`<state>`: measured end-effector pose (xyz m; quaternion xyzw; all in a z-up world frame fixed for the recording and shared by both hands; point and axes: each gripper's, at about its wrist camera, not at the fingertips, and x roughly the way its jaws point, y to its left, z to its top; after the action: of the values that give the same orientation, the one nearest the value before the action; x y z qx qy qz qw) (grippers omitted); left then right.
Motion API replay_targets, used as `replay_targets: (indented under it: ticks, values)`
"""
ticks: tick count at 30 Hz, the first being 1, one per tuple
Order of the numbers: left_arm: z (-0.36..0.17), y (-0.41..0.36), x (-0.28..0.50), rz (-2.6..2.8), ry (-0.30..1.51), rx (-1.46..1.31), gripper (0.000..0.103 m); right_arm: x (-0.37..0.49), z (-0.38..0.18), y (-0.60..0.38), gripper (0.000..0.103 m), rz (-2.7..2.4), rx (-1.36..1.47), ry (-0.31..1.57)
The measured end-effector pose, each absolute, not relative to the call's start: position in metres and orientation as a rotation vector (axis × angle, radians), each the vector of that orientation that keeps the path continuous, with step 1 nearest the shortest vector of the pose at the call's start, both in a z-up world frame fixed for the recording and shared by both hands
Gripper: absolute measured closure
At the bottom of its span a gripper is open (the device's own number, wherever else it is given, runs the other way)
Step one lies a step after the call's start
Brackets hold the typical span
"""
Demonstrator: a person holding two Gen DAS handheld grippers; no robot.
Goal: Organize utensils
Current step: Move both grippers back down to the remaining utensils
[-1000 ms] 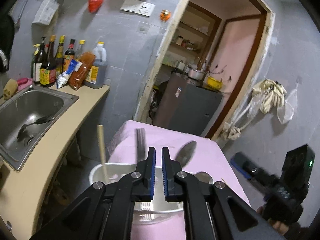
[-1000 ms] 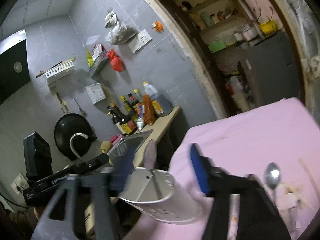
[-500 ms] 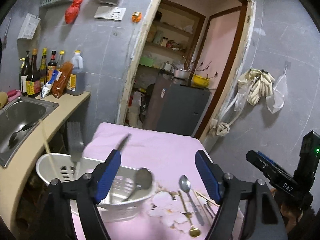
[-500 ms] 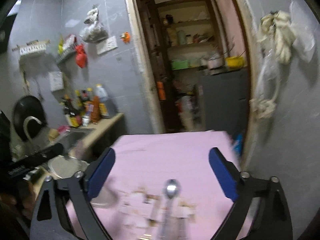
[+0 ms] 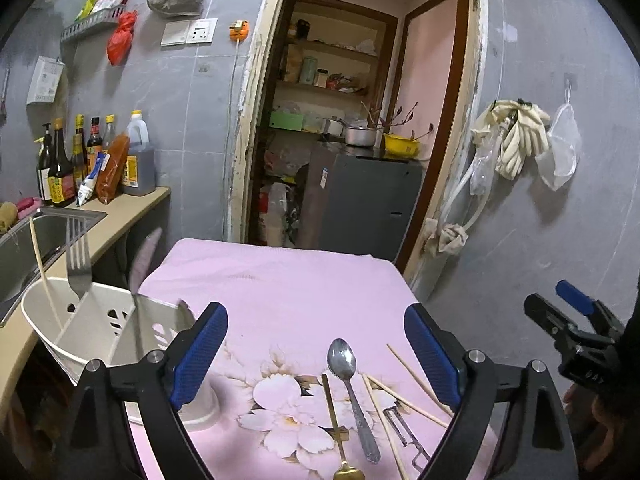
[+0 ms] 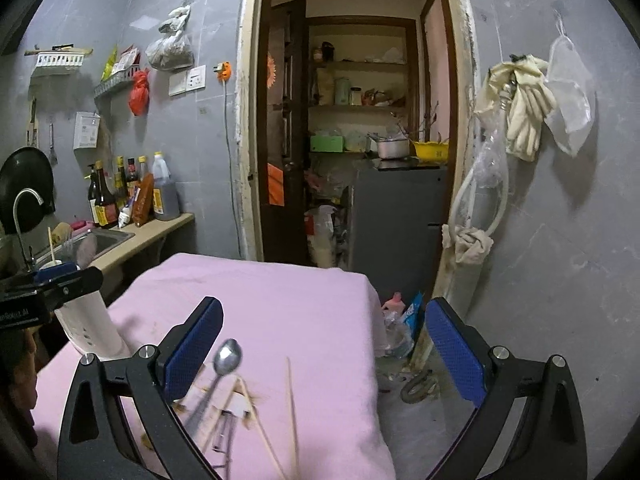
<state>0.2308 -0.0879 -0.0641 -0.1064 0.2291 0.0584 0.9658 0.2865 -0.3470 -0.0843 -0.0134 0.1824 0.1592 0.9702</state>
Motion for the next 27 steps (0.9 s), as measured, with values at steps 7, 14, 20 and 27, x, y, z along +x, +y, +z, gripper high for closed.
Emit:
replay_targets:
  ticks: [7,14,20,27]
  values:
    - [-0.099,-0.114,0.241,0.151,0.518,-0.154,0.013,0.312,-0.129,-0.358,0.003,0.341,0.028,0.443]
    - [-0.138,-0.116,0.263,0.132,0.669,-0.193,0.013,0.344,-0.172,-0.349,0.003,0.444,0.042,0.562]
    - [-0.160,-0.110,0.279,0.144,0.742,-0.216,0.021,0.370,-0.201,-0.334,0.005,0.515,0.032,0.630]
    - [-0.182,-0.107,0.293,0.122,0.835,-0.240,0.049,0.392,-0.232,-0.305,0.042,0.592,-0.006,0.751]
